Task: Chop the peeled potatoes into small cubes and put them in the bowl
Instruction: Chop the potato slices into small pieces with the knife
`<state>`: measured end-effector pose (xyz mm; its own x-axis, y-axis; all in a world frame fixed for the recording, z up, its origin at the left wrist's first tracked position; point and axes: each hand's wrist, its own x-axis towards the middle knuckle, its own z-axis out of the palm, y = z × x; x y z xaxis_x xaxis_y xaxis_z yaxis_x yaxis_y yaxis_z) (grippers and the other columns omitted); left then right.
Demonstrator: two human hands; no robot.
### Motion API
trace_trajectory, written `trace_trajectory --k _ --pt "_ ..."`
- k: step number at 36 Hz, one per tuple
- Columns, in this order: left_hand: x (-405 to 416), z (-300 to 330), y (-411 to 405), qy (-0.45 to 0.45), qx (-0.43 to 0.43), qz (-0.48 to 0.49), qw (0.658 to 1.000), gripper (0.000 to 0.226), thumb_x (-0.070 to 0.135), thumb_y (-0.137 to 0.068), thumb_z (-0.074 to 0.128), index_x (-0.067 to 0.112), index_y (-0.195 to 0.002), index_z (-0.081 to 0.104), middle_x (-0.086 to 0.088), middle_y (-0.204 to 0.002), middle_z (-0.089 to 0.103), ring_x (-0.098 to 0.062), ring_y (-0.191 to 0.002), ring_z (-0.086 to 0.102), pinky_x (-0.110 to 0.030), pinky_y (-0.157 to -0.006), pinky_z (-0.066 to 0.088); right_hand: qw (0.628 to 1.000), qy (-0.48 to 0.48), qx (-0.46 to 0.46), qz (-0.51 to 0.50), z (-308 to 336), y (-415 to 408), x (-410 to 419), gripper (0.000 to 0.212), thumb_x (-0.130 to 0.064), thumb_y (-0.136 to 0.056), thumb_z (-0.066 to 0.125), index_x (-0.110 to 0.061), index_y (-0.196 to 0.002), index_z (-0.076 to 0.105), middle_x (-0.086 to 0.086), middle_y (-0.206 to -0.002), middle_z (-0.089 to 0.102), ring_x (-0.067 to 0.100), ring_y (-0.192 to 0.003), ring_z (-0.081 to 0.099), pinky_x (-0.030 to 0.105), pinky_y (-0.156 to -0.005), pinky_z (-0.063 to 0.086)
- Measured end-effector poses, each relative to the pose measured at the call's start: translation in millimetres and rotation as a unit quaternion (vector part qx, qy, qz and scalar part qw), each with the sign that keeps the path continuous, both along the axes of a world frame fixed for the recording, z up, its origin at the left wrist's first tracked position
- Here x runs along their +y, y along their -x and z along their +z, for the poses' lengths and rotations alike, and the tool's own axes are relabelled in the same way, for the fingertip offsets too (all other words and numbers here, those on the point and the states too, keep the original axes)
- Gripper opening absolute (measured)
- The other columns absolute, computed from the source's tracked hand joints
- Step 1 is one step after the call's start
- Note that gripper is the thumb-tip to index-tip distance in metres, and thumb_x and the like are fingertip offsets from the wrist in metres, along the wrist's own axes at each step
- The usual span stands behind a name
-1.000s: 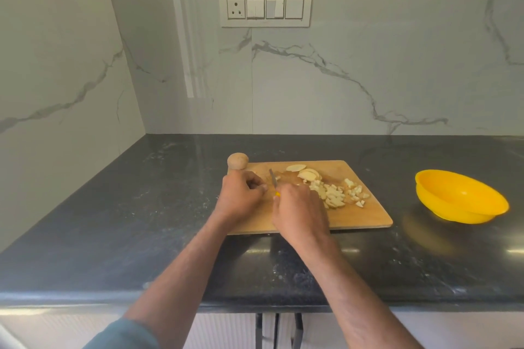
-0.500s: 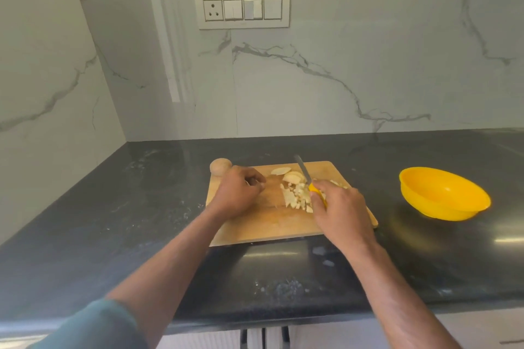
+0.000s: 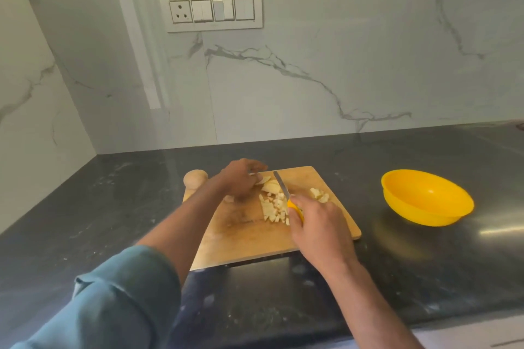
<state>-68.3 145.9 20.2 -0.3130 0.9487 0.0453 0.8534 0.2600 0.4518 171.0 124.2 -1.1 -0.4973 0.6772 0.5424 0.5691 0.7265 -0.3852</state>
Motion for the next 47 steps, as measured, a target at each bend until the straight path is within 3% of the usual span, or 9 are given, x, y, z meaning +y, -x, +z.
trace_trajectory --k 4,8,15,22,25,28,33,38,47 --pt "8 -1 2 0.040 0.054 -0.021 0.997 0.046 0.019 -0.103 0.052 0.039 -0.144 0.053 0.000 -0.146 0.054 -0.028 -0.135 0.049 -0.055 -0.112 0.041 1.000 -0.007 -0.003 0.006 0 0 0 0.031 -0.034 -0.096 0.061 -0.025 -0.125 0.069 0.001 -0.092 0.076 0.022 -0.081 0.071 0.035 -0.070 0.057" --pt "9 2 2 0.040 0.067 -0.028 0.997 0.038 0.016 -0.101 0.056 0.032 -0.135 0.063 -0.002 -0.128 0.060 -0.028 -0.123 0.053 -0.053 -0.107 0.044 1.000 -0.005 -0.002 0.009 1 -1 0 0.033 -0.035 -0.097 0.060 -0.025 -0.128 0.067 0.000 -0.095 0.077 0.020 -0.083 0.071 0.031 -0.072 0.057" --pt "-13 6 6 -0.117 -0.056 0.005 0.991 0.009 0.010 -0.096 0.067 0.019 -0.098 0.068 0.005 -0.094 0.061 -0.014 -0.087 0.055 -0.024 -0.073 0.045 1.000 -0.017 -0.001 0.009 -1 0 2 0.031 -0.034 -0.094 0.064 -0.024 -0.123 0.070 0.001 -0.091 0.077 0.021 -0.080 0.071 0.035 -0.069 0.058" --pt "-67 4 12 -0.213 -0.156 0.007 0.964 0.011 -0.001 -0.089 0.073 0.010 -0.090 0.072 -0.005 -0.090 0.072 -0.016 -0.082 0.066 -0.031 -0.080 0.056 0.999 -0.016 0.004 0.029 -4 1 -1 0.027 -0.029 -0.092 0.068 -0.021 -0.117 0.073 0.003 -0.076 0.074 0.024 -0.064 0.067 0.031 -0.056 0.049" --pt "-88 -3 18 -0.205 -0.149 -0.012 0.967 0.024 -0.014 -0.083 0.069 0.009 -0.086 0.075 -0.009 -0.092 0.074 -0.022 -0.085 0.069 -0.034 -0.081 0.057 0.999 -0.030 -0.005 0.044 -6 3 -5 0.027 -0.029 -0.092 0.066 -0.022 -0.117 0.072 0.001 -0.076 0.074 0.023 -0.064 0.067 0.031 -0.056 0.049" --pt "-105 -9 18 -0.161 -0.110 -0.034 0.980 0.035 -0.017 -0.082 0.057 0.011 -0.091 0.077 -0.002 -0.098 0.075 -0.009 -0.092 0.068 -0.025 -0.083 0.057 0.997 -0.054 -0.017 0.061 -8 8 -14 0.025 -0.031 -0.092 0.065 -0.023 -0.115 0.072 0.001 -0.077 0.075 0.024 -0.067 0.069 0.034 -0.056 0.054" --pt "-118 -23 13 -0.197 -0.068 -0.035 0.977 0.022 0.004 -0.080 0.066 0.012 -0.098 0.075 0.005 -0.097 0.072 -0.009 -0.094 0.064 -0.017 -0.078 0.051 0.993 -0.063 -0.033 0.090 -7 22 -30 0.024 -0.032 -0.092 0.064 -0.025 -0.114 0.071 0.001 -0.076 0.074 0.025 -0.067 0.069 0.033 -0.054 0.051" --pt "-114 -27 10 -0.174 0.031 0.023 0.984 0.038 0.049 -0.078 0.069 0.026 -0.108 0.075 0.012 -0.098 0.068 -0.011 -0.095 0.061 -0.038 -0.089 0.051 0.994 -0.038 -0.023 0.101 -8 26 -35 0.022 -0.032 -0.095 0.061 -0.024 -0.113 0.070 -0.002 -0.084 0.075 0.021 -0.073 0.069 0.032 -0.060 0.052" --pt "-117 -30 2 -0.164 0.065 0.037 0.984 0.034 0.041 -0.086 0.077 0.019 -0.112 0.077 0.004 -0.101 0.068 -0.013 -0.096 0.057 -0.035 -0.092 0.045 0.995 -0.029 -0.021 0.091 -13 14 -29 0.027 -0.035 -0.094 0.063 -0.025 -0.117 0.070 -0.006 -0.082 0.075 0.015 -0.068 0.067 0.034 -0.062 0.056"
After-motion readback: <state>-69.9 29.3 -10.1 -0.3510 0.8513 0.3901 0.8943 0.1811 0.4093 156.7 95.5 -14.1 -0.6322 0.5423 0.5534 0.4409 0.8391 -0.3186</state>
